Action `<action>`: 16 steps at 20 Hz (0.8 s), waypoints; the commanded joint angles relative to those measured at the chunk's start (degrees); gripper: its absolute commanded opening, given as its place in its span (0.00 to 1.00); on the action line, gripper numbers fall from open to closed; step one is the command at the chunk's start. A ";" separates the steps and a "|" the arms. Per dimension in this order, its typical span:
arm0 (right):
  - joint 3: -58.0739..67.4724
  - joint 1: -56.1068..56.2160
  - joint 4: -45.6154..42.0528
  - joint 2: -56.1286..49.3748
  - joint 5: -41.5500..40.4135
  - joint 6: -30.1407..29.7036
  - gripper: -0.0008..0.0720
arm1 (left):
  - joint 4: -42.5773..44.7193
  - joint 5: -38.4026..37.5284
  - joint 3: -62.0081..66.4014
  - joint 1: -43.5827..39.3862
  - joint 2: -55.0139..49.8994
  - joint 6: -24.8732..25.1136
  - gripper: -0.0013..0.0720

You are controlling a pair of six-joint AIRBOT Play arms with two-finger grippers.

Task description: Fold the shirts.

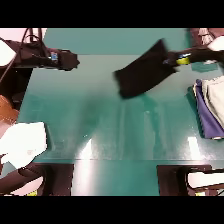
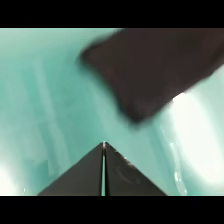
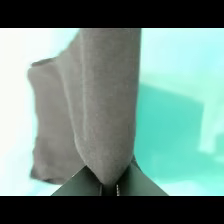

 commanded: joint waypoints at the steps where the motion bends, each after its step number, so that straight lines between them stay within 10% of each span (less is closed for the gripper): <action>1: 1.03 -16.31 -2.38 3.96 0.59 0.44 0.03 | 0.00 6.54 -0.09 -5.01 0.00 -1.73 0.05; 16: 1.03 -37.33 10.34 7.39 -8.04 0.37 0.03 | -1.27 9.27 -0.11 -6.25 0.00 -3.02 0.05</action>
